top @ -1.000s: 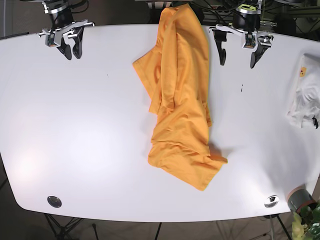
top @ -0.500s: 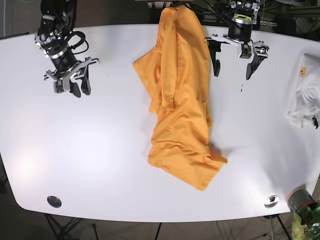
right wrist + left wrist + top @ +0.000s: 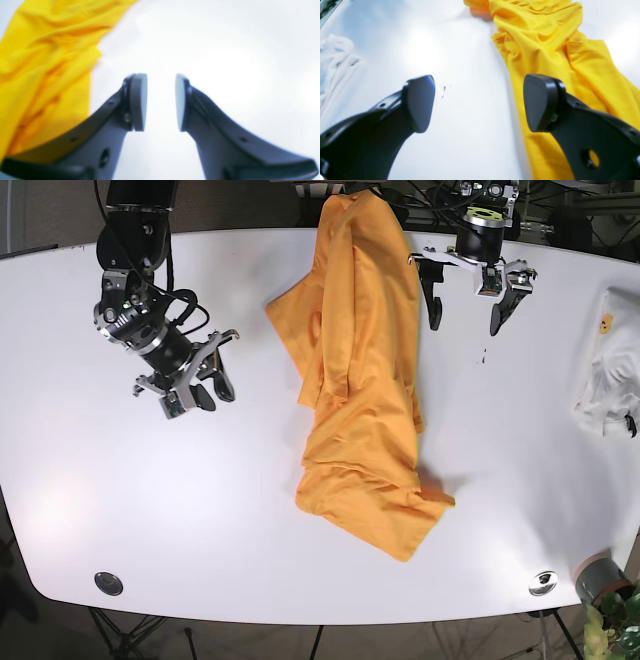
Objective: Fold the T-shirt properly
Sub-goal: 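Lower both open grippers toward the dropped orange T-shirt, then grasp the orange T-shirt with the right gripper and drag it away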
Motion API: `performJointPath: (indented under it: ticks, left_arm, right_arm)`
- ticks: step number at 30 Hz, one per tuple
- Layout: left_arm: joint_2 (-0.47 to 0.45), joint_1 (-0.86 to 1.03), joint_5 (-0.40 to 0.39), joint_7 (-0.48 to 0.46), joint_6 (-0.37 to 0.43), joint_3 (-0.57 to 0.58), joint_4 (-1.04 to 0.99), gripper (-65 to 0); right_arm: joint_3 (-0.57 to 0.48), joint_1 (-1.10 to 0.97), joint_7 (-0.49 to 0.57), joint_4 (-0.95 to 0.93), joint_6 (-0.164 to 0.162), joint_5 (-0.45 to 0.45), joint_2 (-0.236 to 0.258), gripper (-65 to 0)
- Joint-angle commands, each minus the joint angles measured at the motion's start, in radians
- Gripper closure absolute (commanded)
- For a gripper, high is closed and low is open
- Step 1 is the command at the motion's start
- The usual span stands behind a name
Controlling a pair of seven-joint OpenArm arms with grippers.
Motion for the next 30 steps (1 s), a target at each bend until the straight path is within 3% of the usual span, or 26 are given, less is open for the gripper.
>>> performJointPath:
  ticks: [1, 4, 7, 12, 22, 30]
  left_arm:
    - [-0.002, 0.006, -0.007, -0.010, 0.000, -0.001, 0.016, -51.7]
    - [-0.002, 0.004, -0.007, 0.031, 0.000, -0.001, 0.018, -51.7]
    - [-0.002, 0.003, -0.007, 0.039, 0.000, -0.001, 0.018, -51.7]
    - [-0.002, 0.003, -0.007, 0.039, -0.001, 0.003, 0.018, -51.7]
    - [-0.002, -0.026, -0.005, 0.039, -0.001, 0.003, 0.016, -51.5]
    - [0.000, -0.035, -0.005, 0.085, -0.003, 0.003, 0.016, -51.5]
  right_arm:
    - [-0.020, 0.047, 0.026, -0.019, 0.003, 0.017, 0.006, -28.2]
    - [-0.066, 0.102, 0.026, -0.068, 0.003, 0.020, 0.006, -42.2]
    - [-0.123, 0.162, 0.026, -0.129, 0.003, 0.019, 0.006, -46.8]
    - [-0.201, 0.285, 0.026, -0.289, 0.003, 0.022, 0.003, -46.8]
    - [-0.313, 0.568, 0.034, -0.656, 0.010, 0.019, -0.060, -46.9]
    - [-0.451, 0.708, 0.103, -0.817, 0.010, 0.022, -0.076, -47.2]
